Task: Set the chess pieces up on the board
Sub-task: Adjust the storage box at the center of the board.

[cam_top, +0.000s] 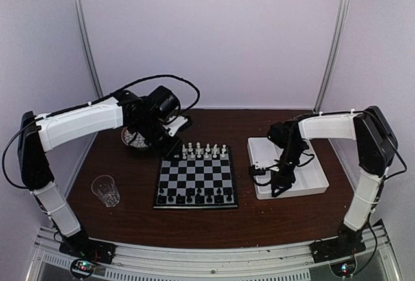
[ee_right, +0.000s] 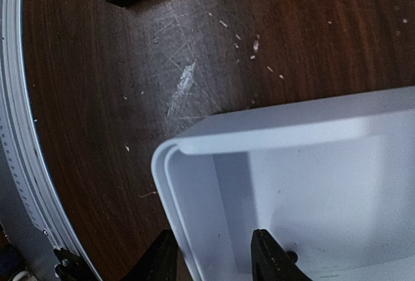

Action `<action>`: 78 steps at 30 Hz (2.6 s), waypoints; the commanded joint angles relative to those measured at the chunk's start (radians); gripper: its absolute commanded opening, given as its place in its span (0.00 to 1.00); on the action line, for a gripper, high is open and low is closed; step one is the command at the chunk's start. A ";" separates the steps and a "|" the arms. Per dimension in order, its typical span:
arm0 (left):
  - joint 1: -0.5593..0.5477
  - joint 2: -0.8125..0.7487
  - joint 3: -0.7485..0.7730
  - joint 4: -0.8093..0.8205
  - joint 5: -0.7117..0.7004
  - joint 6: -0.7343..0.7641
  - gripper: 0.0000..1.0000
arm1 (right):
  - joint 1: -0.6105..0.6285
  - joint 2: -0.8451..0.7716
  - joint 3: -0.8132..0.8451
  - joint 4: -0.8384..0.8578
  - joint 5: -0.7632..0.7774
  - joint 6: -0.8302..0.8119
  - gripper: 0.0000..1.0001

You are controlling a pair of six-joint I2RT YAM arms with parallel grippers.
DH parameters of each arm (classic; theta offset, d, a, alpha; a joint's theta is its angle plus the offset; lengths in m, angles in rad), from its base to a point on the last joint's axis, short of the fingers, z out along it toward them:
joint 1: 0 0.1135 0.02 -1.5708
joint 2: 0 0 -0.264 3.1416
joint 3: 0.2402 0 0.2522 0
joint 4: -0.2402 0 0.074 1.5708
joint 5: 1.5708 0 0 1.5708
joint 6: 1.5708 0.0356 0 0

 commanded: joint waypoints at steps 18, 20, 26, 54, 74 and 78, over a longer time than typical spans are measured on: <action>0.006 -0.062 -0.064 0.075 0.004 -0.029 0.36 | 0.097 -0.042 -0.016 0.027 0.097 0.032 0.29; 0.006 -0.063 -0.073 0.087 0.006 -0.030 0.36 | 0.097 -0.063 -0.025 0.026 0.108 0.035 0.18; 0.006 -0.039 -0.066 0.099 0.039 -0.033 0.36 | 0.097 -0.039 -0.005 0.003 0.080 0.046 0.05; 0.006 -0.045 -0.097 0.134 0.071 -0.038 0.36 | 0.130 -0.111 0.045 -0.162 0.044 0.086 0.03; 0.006 -0.049 -0.090 0.133 0.067 -0.026 0.36 | 0.167 -0.189 0.126 -0.169 0.173 0.091 0.04; 0.006 -0.058 -0.098 0.133 0.068 -0.028 0.36 | 0.303 -0.174 -0.050 -0.111 0.208 0.082 0.04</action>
